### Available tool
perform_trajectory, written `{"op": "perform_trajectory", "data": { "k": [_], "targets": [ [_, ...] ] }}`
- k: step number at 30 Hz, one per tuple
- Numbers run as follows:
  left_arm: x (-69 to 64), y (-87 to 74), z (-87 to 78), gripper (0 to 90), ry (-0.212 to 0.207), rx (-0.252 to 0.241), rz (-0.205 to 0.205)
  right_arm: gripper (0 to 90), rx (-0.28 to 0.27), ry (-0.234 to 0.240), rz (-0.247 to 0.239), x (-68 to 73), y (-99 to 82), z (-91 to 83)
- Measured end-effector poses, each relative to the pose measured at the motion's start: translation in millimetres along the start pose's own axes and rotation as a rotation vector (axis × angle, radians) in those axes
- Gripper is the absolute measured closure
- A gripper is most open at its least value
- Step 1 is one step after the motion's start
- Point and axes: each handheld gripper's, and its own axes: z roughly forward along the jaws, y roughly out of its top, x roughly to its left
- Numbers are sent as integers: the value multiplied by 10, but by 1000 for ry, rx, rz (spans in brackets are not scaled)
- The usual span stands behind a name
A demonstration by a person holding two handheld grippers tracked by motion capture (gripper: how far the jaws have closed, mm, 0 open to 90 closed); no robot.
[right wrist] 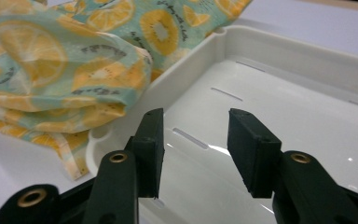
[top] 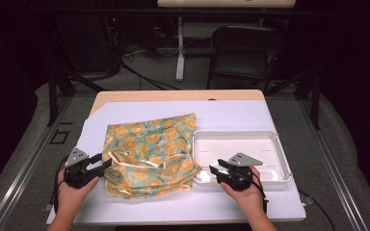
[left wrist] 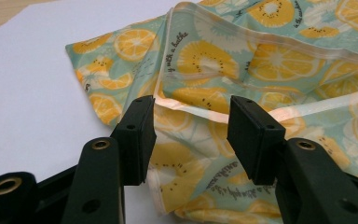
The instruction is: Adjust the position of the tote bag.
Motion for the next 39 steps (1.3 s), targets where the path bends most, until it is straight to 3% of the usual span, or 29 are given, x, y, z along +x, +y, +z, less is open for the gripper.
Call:
{"op": "perform_trajectory", "data": {
  "k": [4,5,7,8,9,11,14,17,19,21,26,30,35,39],
  "targets": [
    [-11,18,21,508,-7,0,8,527,-32,29,-28,114,49,-57],
    [-14,21,24,508,-8,-3,8,518,-35,11,-46,139,57,-71],
    [-14,25,23,508,-9,-2,12,553,-41,18,-70,158,62,-78],
    [-16,26,19,508,-8,-1,16,582,-49,29,-134,192,65,-73],
    [-19,24,17,508,-7,-2,13,591,-53,43,-163,212,70,-65],
    [-21,24,6,509,-6,-6,11,603,-27,65,-199,257,96,-47],
    [-30,24,-19,509,-9,-12,6,609,-31,91,-230,331,131,-28],
    [-55,19,-59,511,-7,-26,6,576,-14,139,-216,425,191,-19],
    [-64,20,-80,512,-12,-23,4,565,-19,141,-214,449,202,-13],
    [-94,13,-101,514,-20,-36,-1,567,-38,159,-234,549,262,5],
    [-158,10,-134,523,-39,-35,1,569,-22,225,-247,709,396,78],
    [-210,24,-143,530,-61,-39,-7,581,4,282,-195,779,491,199],
    [-259,37,-120,549,-87,-29,-4,432,77,262,-161,874,582,392],
    [-292,35,-93,573,-89,-21,10,330,85,241,-157,946,620,474]
  ]
}}
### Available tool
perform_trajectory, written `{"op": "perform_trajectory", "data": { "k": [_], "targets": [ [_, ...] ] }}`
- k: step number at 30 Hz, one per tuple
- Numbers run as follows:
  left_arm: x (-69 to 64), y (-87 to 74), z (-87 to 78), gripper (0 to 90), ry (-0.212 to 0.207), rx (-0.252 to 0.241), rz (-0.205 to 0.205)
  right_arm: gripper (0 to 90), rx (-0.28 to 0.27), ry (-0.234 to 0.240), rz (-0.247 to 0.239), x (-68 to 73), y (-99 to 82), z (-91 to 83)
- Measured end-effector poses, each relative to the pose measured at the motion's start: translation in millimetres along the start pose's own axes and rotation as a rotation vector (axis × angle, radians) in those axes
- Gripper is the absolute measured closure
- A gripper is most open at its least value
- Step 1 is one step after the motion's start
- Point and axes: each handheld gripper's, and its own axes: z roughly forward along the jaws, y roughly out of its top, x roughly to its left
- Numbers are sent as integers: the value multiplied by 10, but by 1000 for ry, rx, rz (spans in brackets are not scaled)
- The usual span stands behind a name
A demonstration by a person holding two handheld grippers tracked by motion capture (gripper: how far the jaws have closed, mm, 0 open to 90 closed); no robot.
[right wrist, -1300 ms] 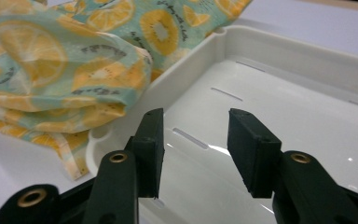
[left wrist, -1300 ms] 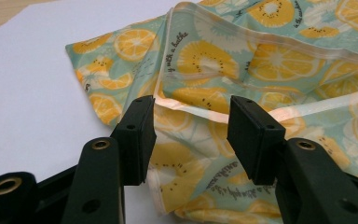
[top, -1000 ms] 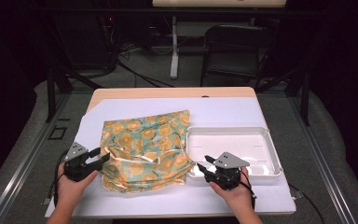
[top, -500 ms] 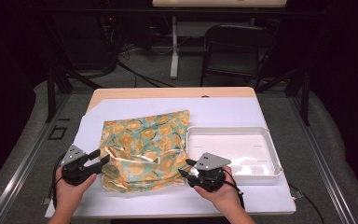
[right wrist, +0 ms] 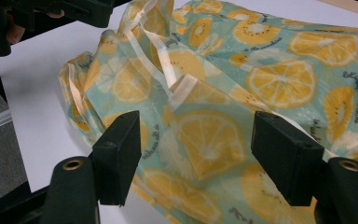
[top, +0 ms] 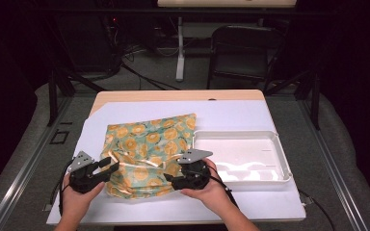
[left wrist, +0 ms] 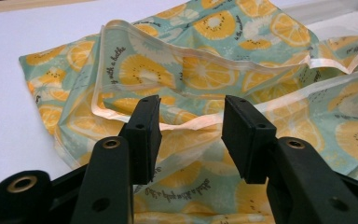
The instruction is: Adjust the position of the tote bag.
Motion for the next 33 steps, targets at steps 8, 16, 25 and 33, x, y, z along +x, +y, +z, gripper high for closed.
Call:
{"op": "perform_trajectory", "data": {
  "k": [8,16,25,33],
  "targets": [
    [-45,-6,5,574,-20,5,4,479,-9,19,-75,108,-29,40],
    [-136,-9,21,569,-44,22,32,546,46,34,-117,175,-134,112],
    [-170,-33,71,566,-81,62,41,595,53,35,-123,184,-213,97],
    [-191,-35,78,566,-98,59,44,615,62,48,-156,224,-249,126]
  ]
}}
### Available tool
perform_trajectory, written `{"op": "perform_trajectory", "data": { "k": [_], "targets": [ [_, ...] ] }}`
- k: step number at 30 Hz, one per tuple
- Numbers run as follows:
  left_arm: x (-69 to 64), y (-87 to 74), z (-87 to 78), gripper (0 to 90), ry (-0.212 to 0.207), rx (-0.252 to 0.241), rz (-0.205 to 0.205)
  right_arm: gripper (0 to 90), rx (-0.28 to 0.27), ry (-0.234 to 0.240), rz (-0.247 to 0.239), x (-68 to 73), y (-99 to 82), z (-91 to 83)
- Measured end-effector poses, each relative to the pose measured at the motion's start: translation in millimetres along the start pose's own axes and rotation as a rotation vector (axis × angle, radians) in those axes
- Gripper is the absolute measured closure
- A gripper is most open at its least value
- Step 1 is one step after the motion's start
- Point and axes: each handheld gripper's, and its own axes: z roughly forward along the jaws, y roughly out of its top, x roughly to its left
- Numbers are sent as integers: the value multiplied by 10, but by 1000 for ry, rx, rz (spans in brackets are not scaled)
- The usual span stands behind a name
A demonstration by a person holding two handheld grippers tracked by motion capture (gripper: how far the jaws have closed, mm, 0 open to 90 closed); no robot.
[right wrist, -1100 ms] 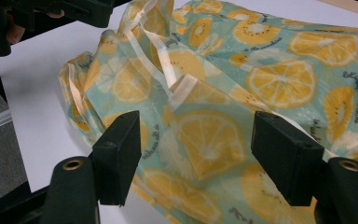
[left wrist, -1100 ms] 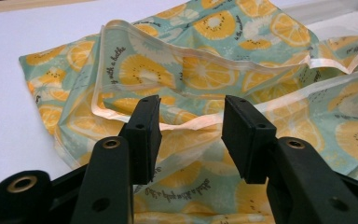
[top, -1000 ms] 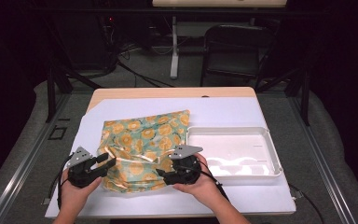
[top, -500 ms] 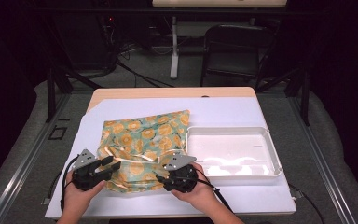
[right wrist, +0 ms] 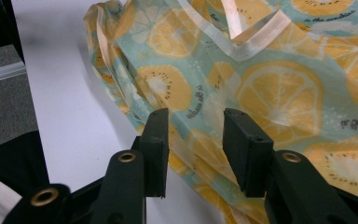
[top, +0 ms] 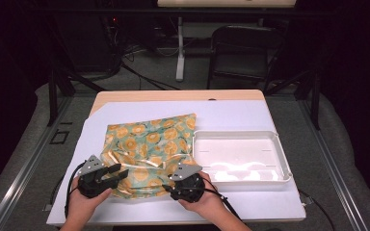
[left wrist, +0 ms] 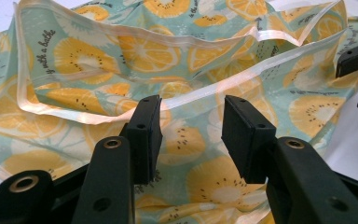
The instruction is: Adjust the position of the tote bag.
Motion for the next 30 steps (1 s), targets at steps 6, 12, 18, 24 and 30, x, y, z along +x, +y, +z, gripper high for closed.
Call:
{"op": "perform_trajectory", "data": {
  "k": [6,12,18,24,30],
  "targets": [
    [-60,-1,33,560,-9,14,34,620,19,1,-6,24,-20,42],
    [-105,-4,57,557,-12,26,53,599,-4,-7,-15,39,-30,62],
    [-128,-4,72,554,-17,27,56,558,20,-13,-20,51,-48,100],
    [-135,-2,73,554,-17,32,58,593,19,-6,-43,85,-49,105],
    [-141,1,78,554,-19,41,66,593,20,-24,-56,91,-43,115]
  ]
}}
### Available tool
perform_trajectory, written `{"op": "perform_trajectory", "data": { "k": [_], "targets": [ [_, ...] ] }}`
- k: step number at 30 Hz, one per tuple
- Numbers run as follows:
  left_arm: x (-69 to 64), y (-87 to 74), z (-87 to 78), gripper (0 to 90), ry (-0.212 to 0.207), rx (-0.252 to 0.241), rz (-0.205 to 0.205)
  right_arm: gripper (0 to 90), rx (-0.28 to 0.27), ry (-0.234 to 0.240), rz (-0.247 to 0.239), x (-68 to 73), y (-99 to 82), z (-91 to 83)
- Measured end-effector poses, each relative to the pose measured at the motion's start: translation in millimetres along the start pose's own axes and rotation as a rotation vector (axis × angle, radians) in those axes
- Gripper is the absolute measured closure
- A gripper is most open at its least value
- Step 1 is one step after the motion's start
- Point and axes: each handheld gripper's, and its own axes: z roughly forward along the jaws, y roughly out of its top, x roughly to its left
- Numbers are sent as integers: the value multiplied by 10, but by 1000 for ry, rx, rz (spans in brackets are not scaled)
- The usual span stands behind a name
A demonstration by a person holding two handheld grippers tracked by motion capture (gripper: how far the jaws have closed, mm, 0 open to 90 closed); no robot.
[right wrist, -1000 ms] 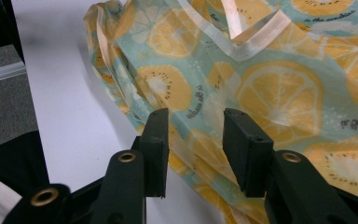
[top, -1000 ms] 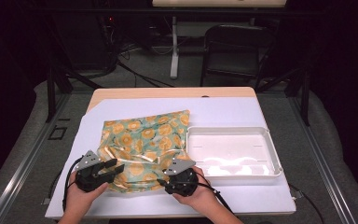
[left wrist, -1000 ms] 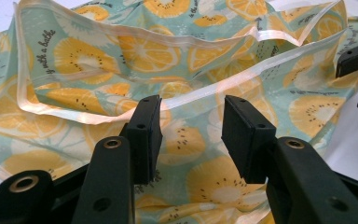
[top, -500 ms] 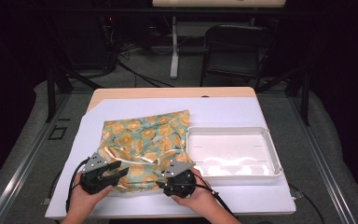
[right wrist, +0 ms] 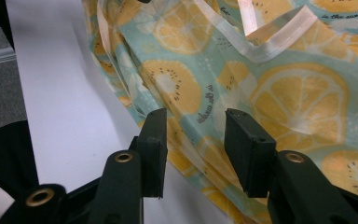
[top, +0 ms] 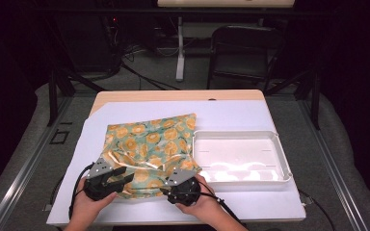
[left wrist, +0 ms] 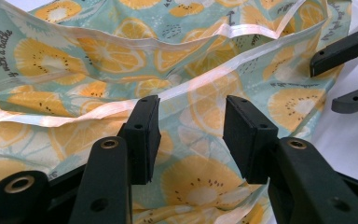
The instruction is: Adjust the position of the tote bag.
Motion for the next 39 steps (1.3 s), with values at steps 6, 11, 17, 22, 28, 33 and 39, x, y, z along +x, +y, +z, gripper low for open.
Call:
{"op": "perform_trajectory", "data": {
  "k": [6,11,17,22,28,33,39],
  "targets": [
    [-6,-1,10,553,-2,4,5,586,11,1,6,0,-2,15],
    [-9,-2,13,553,-5,9,8,670,11,15,1,16,1,40],
    [-17,-2,21,554,-10,12,11,677,29,-10,-19,32,-8,92],
    [-21,-1,21,554,-14,18,14,783,44,-23,-28,19,-4,108],
    [-27,2,19,553,-17,19,22,878,31,-23,-17,12,1,95],
    [-33,7,16,554,-17,23,32,900,19,-20,-18,7,10,75],
    [-59,13,11,544,-14,17,41,900,-12,-34,-6,-8,30,48]
  ]
}}
